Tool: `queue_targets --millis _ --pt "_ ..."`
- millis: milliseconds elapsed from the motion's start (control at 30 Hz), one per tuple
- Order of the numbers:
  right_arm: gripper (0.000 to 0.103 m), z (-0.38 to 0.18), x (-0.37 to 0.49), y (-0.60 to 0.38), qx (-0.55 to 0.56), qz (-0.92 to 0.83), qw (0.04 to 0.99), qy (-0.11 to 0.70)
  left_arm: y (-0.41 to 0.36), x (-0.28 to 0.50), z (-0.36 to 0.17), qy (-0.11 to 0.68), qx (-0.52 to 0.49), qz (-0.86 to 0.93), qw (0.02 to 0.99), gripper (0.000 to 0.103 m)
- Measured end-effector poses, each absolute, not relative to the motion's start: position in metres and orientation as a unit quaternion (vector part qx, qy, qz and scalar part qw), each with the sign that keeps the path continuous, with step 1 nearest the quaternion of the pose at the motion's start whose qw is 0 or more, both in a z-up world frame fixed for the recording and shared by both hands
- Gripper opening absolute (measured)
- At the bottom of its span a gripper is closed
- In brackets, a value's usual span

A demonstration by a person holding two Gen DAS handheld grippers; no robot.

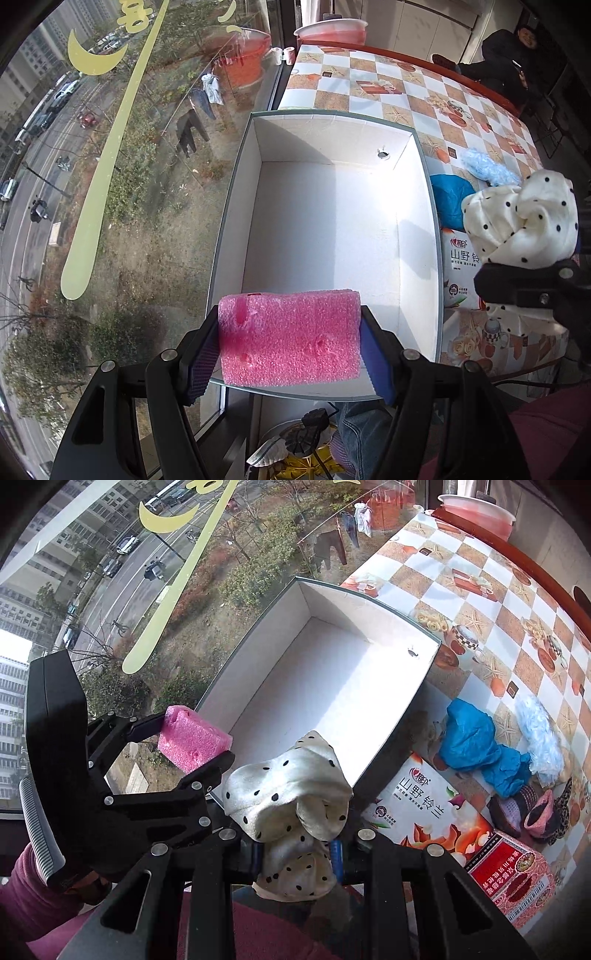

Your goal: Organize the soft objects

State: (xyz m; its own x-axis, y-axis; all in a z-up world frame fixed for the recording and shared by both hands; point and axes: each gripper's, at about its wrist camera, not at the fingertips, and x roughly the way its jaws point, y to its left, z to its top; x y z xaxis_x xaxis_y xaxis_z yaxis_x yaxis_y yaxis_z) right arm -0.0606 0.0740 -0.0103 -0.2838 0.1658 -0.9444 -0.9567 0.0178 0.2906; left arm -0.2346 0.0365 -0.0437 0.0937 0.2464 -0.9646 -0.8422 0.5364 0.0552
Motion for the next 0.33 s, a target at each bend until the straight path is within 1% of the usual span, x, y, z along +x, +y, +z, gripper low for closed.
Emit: queue_targets --millis 333 --pt "0.029 -0.0179 -0.0726 0.0836 -0.385 0.596 0.460 0.534 0.0372 -0.2358 -0.0552 0.550 -0.279 0.399 0.678 0.073"
